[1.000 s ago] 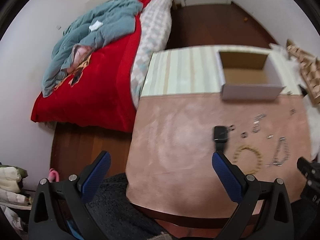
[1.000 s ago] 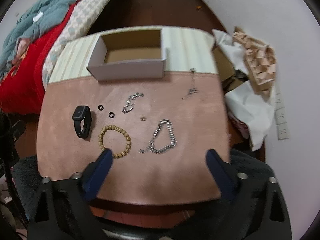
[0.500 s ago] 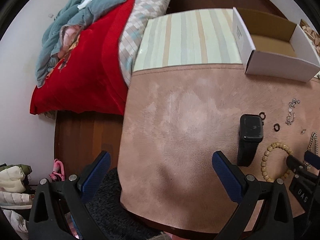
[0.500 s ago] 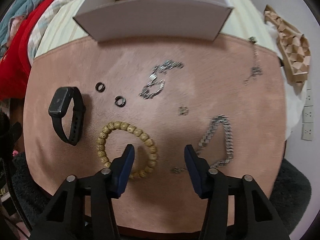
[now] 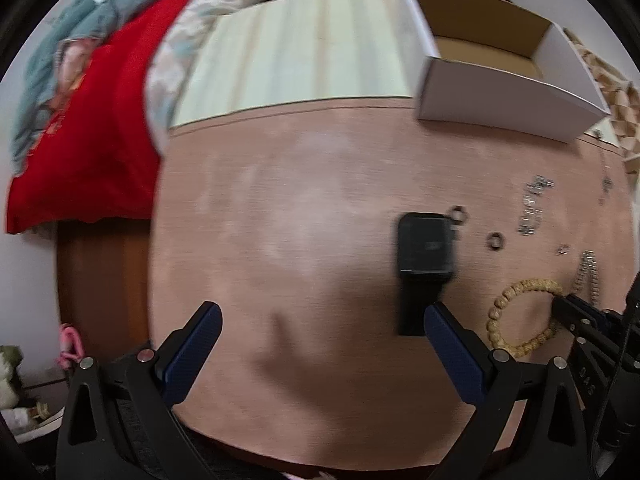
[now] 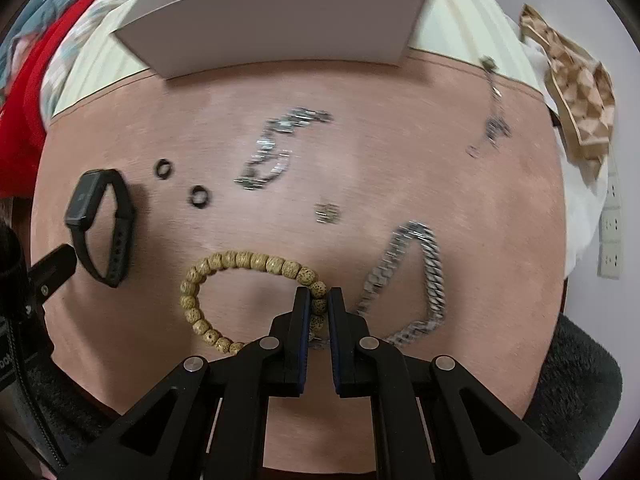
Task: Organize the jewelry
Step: 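Grasp the black smartwatch with the left tool while the right tool grasps the wooden bead bracelet, then carry the watch and bead bracelet into the white box and open both tools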
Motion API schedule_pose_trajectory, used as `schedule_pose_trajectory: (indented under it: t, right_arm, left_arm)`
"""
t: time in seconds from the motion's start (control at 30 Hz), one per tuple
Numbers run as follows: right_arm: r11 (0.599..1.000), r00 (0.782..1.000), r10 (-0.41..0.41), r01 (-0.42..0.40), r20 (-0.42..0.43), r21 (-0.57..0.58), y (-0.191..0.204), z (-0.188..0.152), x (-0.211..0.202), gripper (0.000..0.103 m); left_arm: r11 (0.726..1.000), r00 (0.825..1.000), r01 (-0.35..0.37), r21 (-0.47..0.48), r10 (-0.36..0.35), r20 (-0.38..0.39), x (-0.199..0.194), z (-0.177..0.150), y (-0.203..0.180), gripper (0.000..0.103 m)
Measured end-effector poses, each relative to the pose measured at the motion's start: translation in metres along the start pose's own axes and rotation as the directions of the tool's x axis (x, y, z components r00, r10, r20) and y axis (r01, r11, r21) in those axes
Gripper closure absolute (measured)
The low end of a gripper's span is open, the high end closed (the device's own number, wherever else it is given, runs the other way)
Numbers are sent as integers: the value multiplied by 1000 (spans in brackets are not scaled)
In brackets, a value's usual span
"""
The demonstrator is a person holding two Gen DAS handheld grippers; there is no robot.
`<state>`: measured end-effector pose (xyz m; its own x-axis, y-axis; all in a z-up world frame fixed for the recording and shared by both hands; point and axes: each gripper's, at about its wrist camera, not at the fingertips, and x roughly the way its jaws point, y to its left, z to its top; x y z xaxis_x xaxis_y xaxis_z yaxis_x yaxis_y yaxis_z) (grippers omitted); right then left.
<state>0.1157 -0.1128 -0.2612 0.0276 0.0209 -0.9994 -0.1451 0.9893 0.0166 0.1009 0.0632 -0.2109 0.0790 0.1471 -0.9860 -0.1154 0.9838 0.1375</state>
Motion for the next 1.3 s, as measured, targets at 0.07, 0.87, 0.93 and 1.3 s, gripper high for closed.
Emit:
schedule_pose_trajectory:
  t: [0.07,0.87,0.93,1.3]
  right_arm:
    - [1000,1000,-5,5,-3,10,-5,-1,1,94]
    - [997,998,43,-46,45,63,-40,3,-28,94]
    - [997,996,58,-62,66,56,-40,4,-39,94]
    - [993,966,114,-121,234,16,-29,13,-128,94]
  left_arm:
    - [999,999,46,7,-46,-6,2,2,-8,0]
    - [994,989,69,91,-80,123,-33,4,-32,75]
    - [994,986,70,87,-82,145,-44,4,-30,75]
    - [995,948,73,67,-90,305,-99,20,-28,75]
